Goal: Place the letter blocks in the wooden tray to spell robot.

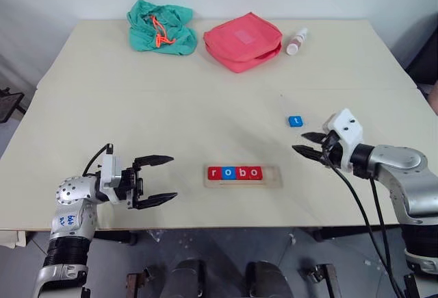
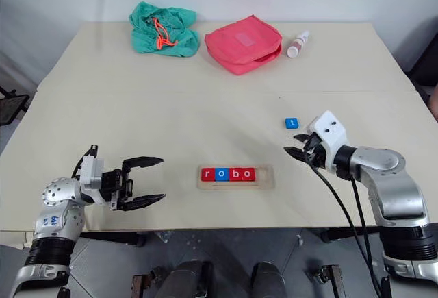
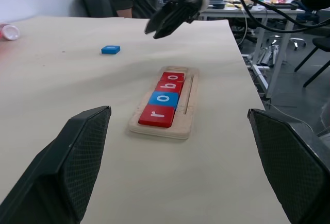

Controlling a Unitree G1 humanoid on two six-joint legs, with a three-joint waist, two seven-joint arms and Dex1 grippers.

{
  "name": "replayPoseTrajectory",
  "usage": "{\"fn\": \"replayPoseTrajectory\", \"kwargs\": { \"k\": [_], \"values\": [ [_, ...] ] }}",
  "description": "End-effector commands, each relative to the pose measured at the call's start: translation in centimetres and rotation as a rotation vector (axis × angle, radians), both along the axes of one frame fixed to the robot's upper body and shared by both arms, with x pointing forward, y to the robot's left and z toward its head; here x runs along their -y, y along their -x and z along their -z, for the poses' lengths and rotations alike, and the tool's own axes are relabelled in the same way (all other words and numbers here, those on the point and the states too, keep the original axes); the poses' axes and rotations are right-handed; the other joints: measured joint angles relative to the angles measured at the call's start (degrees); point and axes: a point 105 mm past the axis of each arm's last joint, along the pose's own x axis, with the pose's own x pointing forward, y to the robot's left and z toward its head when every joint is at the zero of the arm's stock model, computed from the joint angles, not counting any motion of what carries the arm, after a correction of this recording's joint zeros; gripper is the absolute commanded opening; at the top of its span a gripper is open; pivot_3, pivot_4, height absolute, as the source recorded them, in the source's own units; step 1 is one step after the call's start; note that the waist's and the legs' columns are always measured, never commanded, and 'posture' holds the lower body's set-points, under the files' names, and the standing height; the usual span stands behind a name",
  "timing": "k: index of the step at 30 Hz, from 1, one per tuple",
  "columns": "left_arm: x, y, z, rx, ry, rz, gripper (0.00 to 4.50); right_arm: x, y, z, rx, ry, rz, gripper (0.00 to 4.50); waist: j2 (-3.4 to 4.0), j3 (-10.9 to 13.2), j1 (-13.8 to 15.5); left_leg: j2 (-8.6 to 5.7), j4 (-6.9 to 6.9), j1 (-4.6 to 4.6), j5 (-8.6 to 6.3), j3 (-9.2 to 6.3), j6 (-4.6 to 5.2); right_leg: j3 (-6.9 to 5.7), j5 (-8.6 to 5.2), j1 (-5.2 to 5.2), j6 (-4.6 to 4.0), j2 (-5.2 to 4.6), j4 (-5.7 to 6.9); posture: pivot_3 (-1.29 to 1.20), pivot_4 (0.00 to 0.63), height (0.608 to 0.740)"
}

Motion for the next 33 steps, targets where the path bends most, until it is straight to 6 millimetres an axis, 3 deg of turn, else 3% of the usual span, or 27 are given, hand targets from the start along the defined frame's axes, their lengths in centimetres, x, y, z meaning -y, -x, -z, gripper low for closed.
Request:
{"fn": "replayPoseTrajectory", "kwargs": {
  "k": [1,4,5,8,21,33],
  "values": [
    [0.2,-0.2,-0.4,0.023,-0.009,0.024,4.50,0.8,-0.3,-1.6,0.081,-0.055,0.095,3.32,0.00,0.0,0.0,0.00,0.00,0.00,0.00,0.00,0.00,0.00,0.00,0.00,0.00,0.00,0.01,0.00,0.150,0.740],
    [0.4,-0.4,-0.4,0.023,-0.010,0.038,4.50,0.9,-1.2,-1.8,0.090,-0.081,0.145,4.34,0.00,0.0,0.0,-0.01,0.01,0.00,0.00,0.01,0.00,0.01,0.00,0.00,0.00,0.00,0.02,0.00,0.150,0.740],
    [0.4,-0.5,-0.5,0.023,-0.010,0.039,4.50,1.0,-1.5,-1.7,0.088,-0.085,0.162,4.45,0.00,0.0,0.0,-0.02,0.01,0.00,0.00,0.03,0.00,0.02,0.00,-0.01,0.00,-0.01,0.02,0.00,0.150,0.740],
    [0.3,-0.5,-0.5,0.024,-0.011,0.042,4.50,1.0,-2.1,-1.7,0.081,-0.099,0.189,4.45,0.00,0.0,0.0,-0.01,0.01,-0.01,0.00,0.02,0.00,0.03,0.00,-0.04,0.00,-0.01,0.02,0.00,0.150,0.740],
    [0.2,0.4,-0.3,0.028,-0.009,0.037,4.50,0.7,-8.5,0.0,-0.038,-0.214,0.378,4.45,0.00,0.0,-0.7,-0.02,-0.08,-0.02,0.00,0.01,0.00,0.02,0.00,-0.13,0.00,-0.01,0.10,0.00,0.150,0.740],
    [-0.1,1.3,0.0,0.026,-0.008,0.003,4.50,0.0,-9.4,2.3,-0.092,-0.192,0.395,4.45,0.00,0.0,-1.6,0.01,-0.13,-0.01,0.00,-0.03,0.00,0.02,0.00,-0.14,0.00,0.00,0.12,0.00,0.150,0.740]
  ]
}}
